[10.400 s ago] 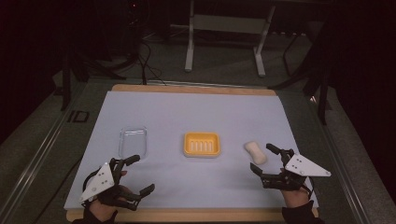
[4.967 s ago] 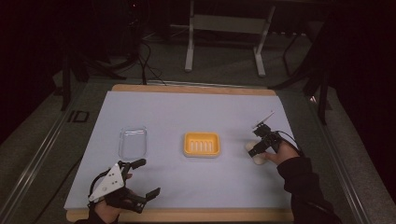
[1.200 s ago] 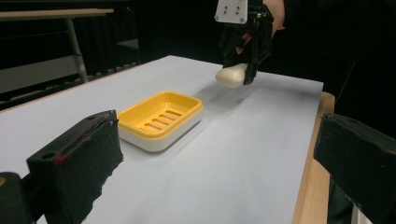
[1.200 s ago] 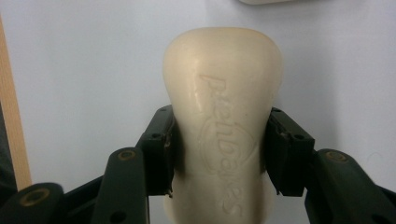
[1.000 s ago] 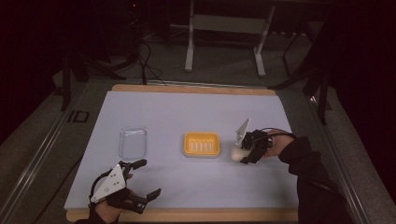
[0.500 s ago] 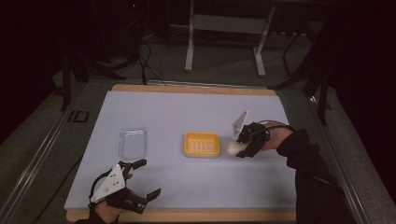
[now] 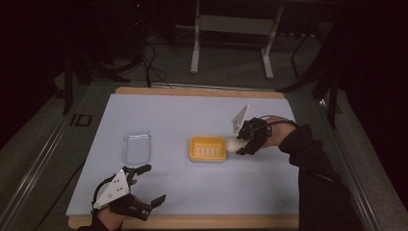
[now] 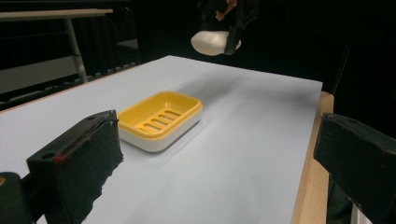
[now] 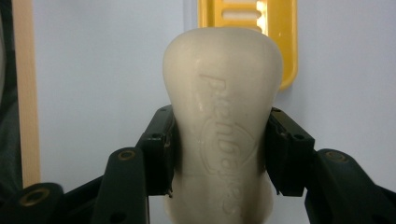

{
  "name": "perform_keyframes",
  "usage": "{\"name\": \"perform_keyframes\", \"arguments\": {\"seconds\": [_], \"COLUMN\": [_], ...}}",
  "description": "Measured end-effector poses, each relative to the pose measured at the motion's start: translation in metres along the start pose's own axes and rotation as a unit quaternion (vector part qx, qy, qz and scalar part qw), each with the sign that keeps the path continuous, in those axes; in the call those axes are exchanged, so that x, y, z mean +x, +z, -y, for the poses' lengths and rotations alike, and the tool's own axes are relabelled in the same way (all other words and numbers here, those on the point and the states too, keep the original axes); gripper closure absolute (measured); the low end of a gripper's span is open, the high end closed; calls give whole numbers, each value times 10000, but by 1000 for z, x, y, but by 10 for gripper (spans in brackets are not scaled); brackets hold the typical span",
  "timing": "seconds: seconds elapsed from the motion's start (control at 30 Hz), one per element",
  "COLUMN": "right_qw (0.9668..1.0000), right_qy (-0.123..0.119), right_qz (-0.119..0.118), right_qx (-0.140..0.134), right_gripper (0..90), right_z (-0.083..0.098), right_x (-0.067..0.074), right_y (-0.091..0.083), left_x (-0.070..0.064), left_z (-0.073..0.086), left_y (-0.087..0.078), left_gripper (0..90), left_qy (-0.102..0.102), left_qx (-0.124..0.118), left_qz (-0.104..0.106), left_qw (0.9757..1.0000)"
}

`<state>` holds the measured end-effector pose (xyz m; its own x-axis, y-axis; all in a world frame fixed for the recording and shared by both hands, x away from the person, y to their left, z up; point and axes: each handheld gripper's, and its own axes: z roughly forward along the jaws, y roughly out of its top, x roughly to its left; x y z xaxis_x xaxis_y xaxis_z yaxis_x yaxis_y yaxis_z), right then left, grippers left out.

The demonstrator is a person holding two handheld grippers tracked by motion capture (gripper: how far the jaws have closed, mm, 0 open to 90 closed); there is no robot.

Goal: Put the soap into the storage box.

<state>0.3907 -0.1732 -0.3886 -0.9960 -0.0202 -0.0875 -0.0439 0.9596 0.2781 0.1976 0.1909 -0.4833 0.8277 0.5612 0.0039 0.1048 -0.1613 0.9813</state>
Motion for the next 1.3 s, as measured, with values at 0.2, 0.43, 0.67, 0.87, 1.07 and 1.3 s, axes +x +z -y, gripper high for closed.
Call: {"name": "perform_keyframes", "arguments": {"seconds": [0.2,0.43,0.67,0.87,1.07,1.3], "right_qw": [9999,9993,9978,9968,9956,9939], "right_qy": [-73,-81,-158,-224,-297,-366], "right_qz": [14,130,93,10,-51,-78], "right_qx": [-144,-345,-645,-770,-885,-1036], "right_gripper": [499,499,499,499,499,499], "right_z": [-9,-20,-29,-35,-42,-50], "right_x": [-1,-5,-7,-10,-12,-13], "right_y": [0,1,1,9,17,22], "left_x": [0,0,0,0,0,0], "left_z": [0,0,0,0,0,0], "left_y": [0,-1,0,-1,-1,-1], "left_gripper": [11,12,12,11,11,11], "left_qy": [0,-2,3,5,2,-3], "left_qx": [8,3,0,-4,-17,-8], "left_qz": [20,21,27,34,47,53], "left_qw": [10000,10000,10000,10000,10000,10000]}}
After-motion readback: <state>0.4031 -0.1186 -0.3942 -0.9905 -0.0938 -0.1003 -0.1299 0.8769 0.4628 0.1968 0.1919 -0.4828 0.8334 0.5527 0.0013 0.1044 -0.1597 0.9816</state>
